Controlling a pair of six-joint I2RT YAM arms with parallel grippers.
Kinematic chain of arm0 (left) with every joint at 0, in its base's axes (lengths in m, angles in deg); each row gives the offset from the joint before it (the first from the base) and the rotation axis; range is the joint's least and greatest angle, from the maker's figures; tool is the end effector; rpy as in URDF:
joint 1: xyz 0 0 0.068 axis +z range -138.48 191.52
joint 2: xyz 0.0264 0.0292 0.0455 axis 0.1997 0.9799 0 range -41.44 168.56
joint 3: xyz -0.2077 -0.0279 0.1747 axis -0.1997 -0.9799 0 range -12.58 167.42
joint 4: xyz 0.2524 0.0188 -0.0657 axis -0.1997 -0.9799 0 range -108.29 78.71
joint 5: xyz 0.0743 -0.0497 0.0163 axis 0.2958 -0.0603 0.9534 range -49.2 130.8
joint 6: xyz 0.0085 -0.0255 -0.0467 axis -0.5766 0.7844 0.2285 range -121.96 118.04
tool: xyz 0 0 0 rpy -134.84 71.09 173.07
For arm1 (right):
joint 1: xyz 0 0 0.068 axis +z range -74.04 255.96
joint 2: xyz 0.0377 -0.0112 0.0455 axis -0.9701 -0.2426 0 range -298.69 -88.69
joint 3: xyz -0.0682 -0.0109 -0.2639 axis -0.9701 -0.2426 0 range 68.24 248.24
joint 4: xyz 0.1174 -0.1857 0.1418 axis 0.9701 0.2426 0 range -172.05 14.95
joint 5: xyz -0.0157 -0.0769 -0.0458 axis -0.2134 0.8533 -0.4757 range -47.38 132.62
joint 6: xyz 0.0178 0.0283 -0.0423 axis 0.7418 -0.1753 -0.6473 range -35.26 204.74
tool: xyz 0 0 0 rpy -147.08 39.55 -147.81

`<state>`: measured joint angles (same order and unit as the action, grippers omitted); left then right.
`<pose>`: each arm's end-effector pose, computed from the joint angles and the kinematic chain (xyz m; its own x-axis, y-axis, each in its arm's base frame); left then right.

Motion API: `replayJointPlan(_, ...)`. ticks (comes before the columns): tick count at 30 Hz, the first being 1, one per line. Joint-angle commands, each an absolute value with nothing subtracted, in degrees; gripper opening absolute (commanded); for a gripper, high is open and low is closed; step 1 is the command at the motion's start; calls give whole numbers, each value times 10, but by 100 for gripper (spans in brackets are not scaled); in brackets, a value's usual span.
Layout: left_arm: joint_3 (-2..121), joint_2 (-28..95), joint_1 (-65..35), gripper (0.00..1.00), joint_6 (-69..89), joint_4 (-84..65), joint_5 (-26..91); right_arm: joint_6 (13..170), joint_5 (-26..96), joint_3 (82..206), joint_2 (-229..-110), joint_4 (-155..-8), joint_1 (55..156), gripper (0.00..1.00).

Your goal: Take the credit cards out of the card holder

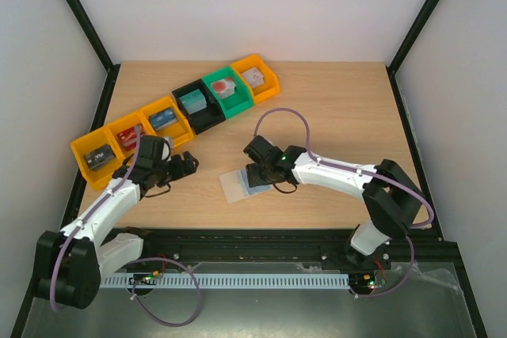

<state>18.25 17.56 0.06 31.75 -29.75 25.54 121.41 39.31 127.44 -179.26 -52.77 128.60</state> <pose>0.1968 -0.0495 0.1984 -0.7973 -0.3847 -0.4650 -0.0887 0.8368 -0.5403 0.1905 0.2530 0.2056 -0.9083 -0.2073 -0.3633 -0.3344 0.8816 0.3331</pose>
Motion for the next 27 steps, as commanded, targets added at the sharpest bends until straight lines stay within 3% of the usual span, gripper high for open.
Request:
replayJointPlan(1, 179, 186, -27, 96, 335, -258, 247, 1250, 400, 1257, -1806, -558, 1289, 61)
replayJointPlan(14, 176, 315, -117, 96, 365, -136, 204, 1235, 420, 1276, -1902, -553, 1288, 56)
replayJointPlan(24, 162, 383, -127, 98, 388, -47, 166, 1257, 320, 1273, -1910, -630, 1288, 47)
replayJointPlan(27, 165, 391, -132, 94, 387, -38, 160, 1260, 285, 1281, -1911, -650, 1288, 46)
